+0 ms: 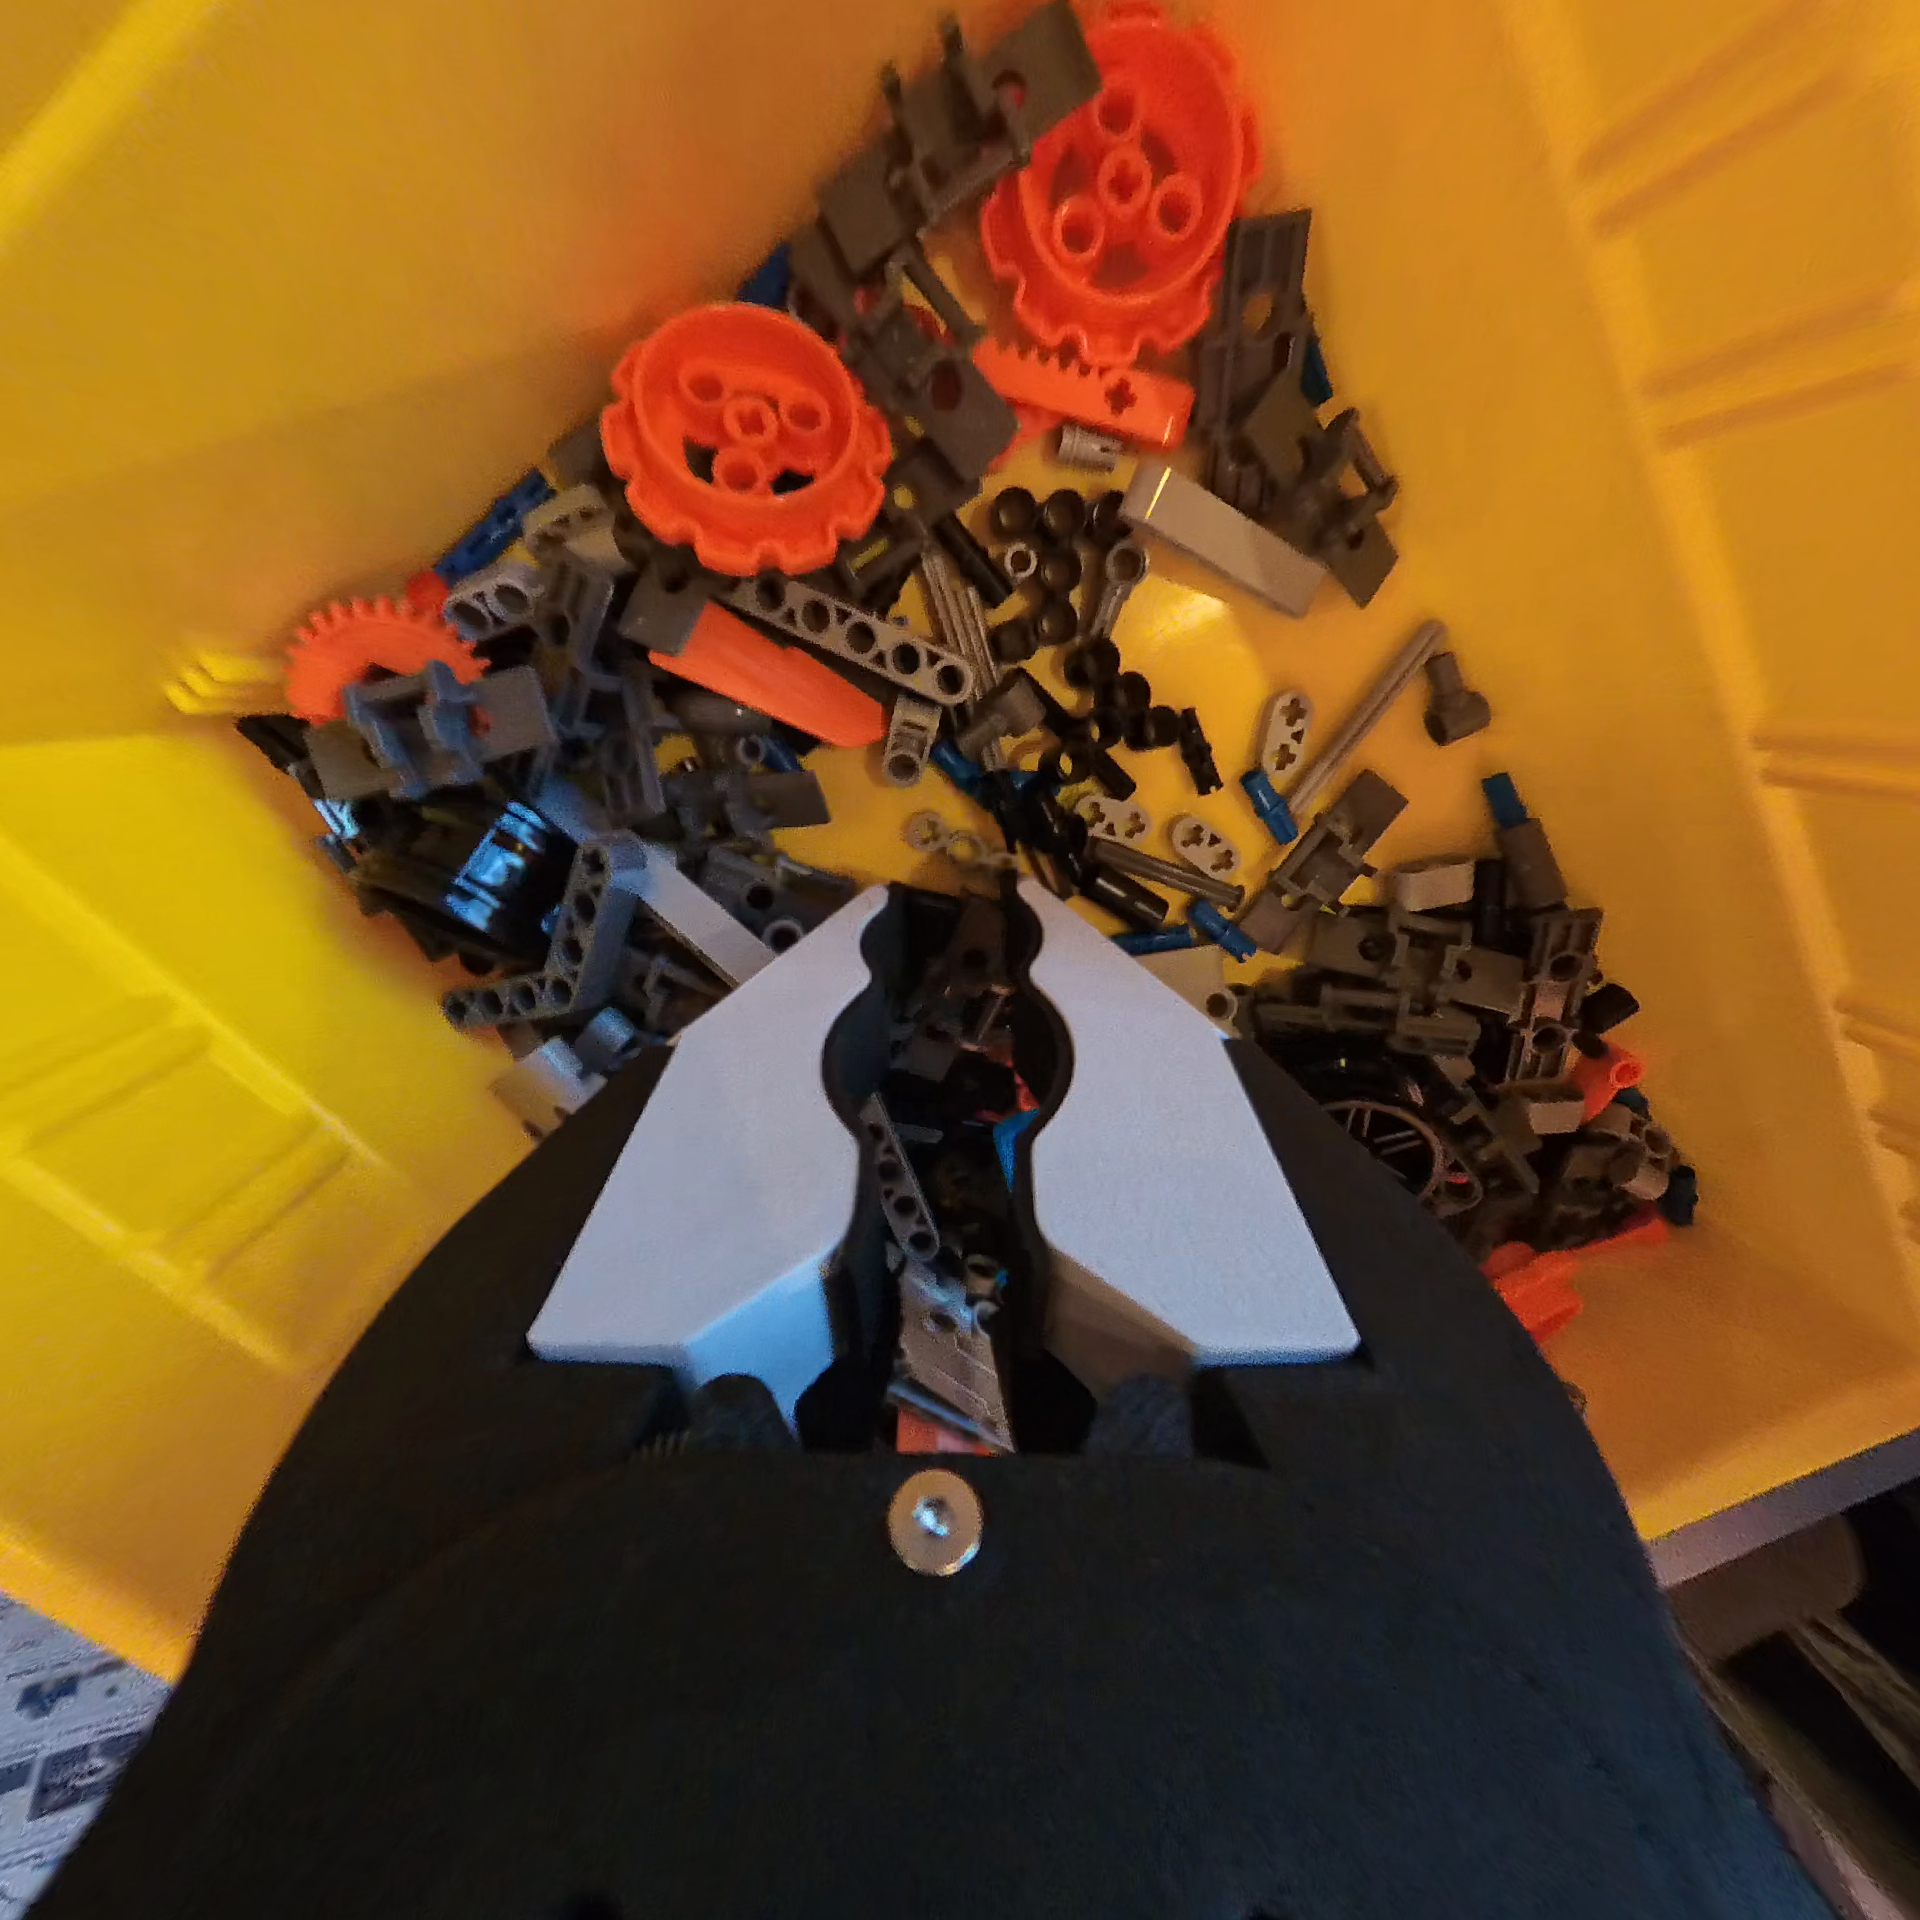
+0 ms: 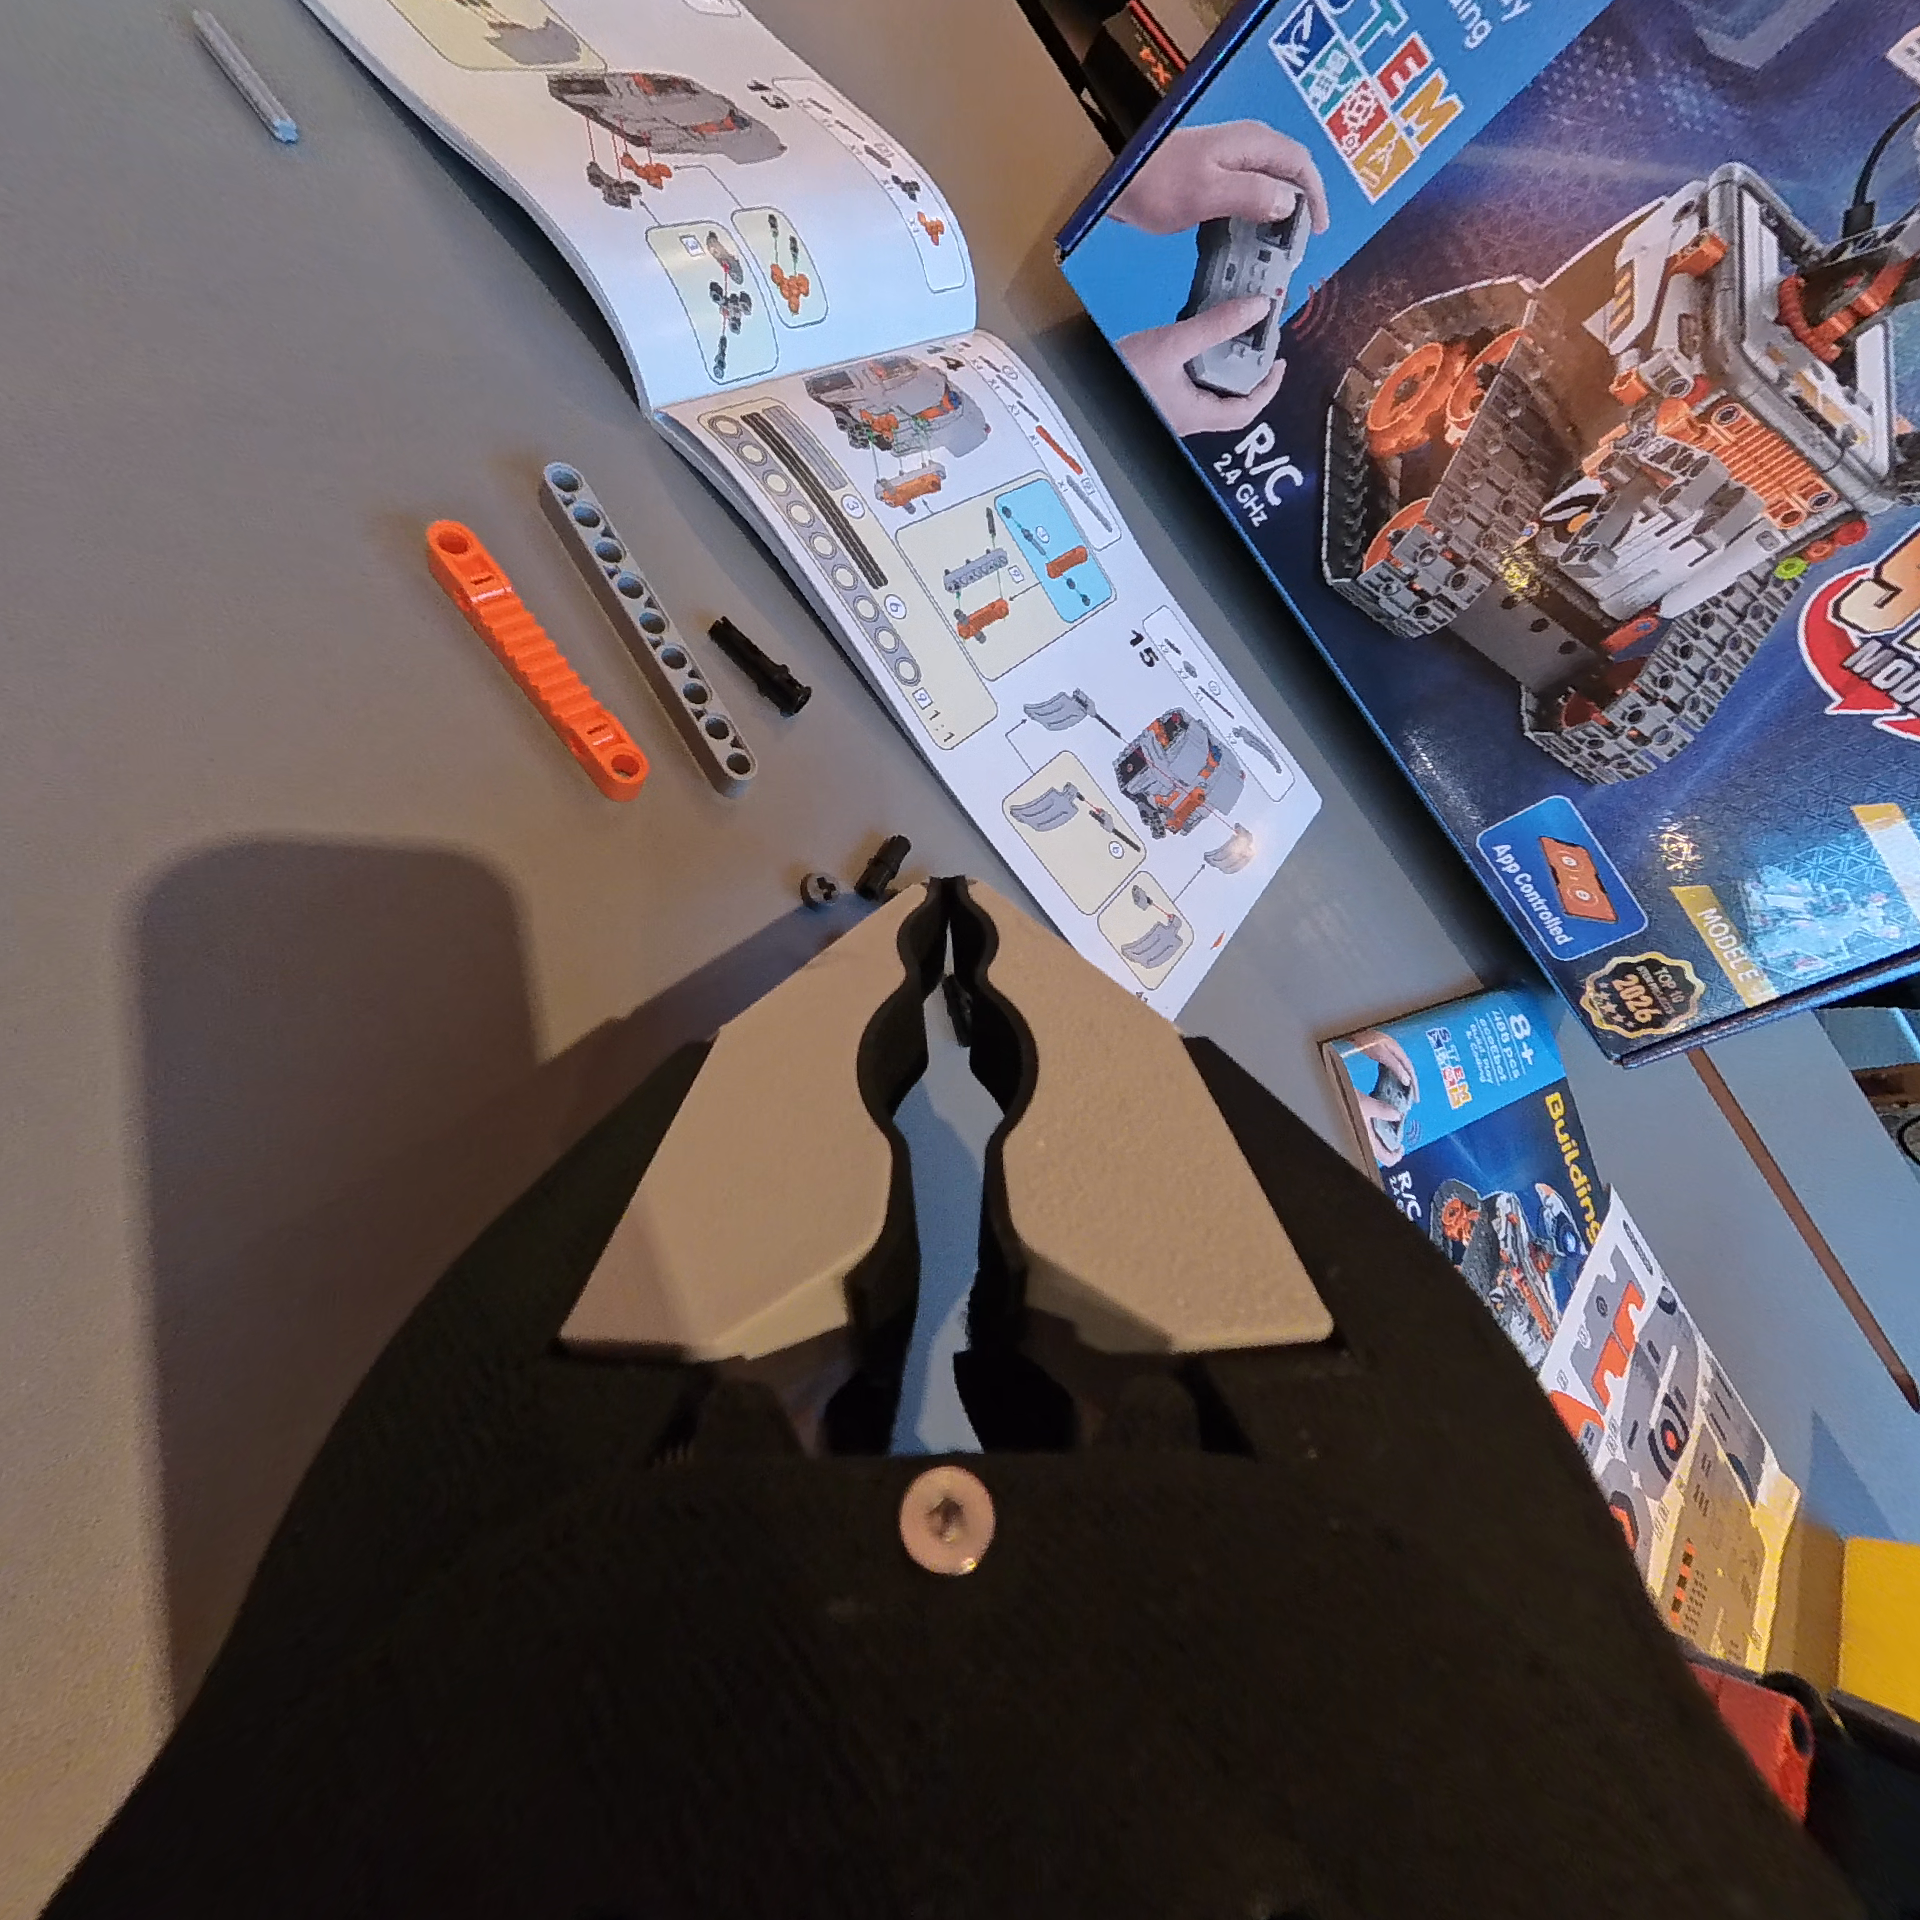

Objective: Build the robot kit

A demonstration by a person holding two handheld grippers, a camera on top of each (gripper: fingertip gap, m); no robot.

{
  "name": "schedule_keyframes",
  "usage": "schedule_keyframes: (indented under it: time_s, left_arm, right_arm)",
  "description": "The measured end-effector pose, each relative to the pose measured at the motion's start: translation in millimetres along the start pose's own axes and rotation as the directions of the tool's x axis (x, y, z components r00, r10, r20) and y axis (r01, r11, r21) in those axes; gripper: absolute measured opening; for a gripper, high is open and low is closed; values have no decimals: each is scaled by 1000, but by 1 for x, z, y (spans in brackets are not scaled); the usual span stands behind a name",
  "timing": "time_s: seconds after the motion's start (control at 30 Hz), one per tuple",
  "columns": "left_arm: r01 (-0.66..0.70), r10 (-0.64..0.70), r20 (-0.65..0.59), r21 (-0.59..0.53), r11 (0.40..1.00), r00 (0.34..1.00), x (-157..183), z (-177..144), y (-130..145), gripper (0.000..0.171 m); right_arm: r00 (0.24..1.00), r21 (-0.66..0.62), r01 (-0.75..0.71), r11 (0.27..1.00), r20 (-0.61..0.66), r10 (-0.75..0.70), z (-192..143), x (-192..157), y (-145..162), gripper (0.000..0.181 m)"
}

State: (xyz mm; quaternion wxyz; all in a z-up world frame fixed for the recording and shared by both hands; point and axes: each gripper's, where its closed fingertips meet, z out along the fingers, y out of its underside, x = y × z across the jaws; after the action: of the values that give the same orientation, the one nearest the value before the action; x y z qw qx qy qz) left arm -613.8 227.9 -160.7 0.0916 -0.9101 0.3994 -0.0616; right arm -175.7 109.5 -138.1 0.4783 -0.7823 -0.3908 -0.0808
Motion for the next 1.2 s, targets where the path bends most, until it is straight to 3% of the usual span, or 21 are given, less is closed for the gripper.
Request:
schedule_keyframes:
  time_s: [0.17, 0.33, 0.4, 0.5, 0.6, 0.73, 0.97, 1.07, 1.17, 1.2]
  left_arm:
    - [27, -28, 55, 14, 1000, 998, -9, -12, 3, 12]
    - [58, -60, 11, 171, 984, 998, -7, -20, -39, 62]
    - [44, -47, 18, 156, 987, 999, -4, -13, -49, 79]
    - [33, -50, 100, 165, 986, 994, -13, -1, -65, 87]
    - [85, -100, 109, 132, 988, 989, -16, 12, -74, 109]
    - [170, -174, 42, 86, 982, 984, -13, 19, -77, 100]
    - [142, -137, -73, 70, 987, 988, 4, 15, -66, 46]
    - [146, -139, -93, 76, 986, 986, 5, 11, -55, 42]
    - [155, -141, -119, 110, 982, 983, 7, 2, -45, 18]
    - [156, -142, -117, 119, 981, 983, 6, -2, -41, 17]
  right_arm:
    - [1000, -2, 0, 1000, 4, 0, 0, -1, 0, 0]
    - [1000, -9, 7, 1000, 12, -7, 2, -3, 1, 0]
    - [1000, -13, 8, 1000, 12, -8, 3, -3, 2, 0]
    - [1000, -16, 3, 1000, 10, -2, 3, -2, 3, 0]
    - [1000, -21, -3, 1000, 17, 3, 4, -3, 5, 0]
    - [1000, -33, 12, 999, 25, -11, 5, -6, 6, 0]
    - [999, -32, 14, 999, 29, -13, 5, -6, 6, 0]
    - [999, -30, 18, 999, 32, -17, 5, -7, 5, 0]
    - [999, -31, 21, 999, 35, -20, 5, -8, 5, 0]
    - [999, -31, 21, 999, 36, -20, 5, -8, 5, 0]
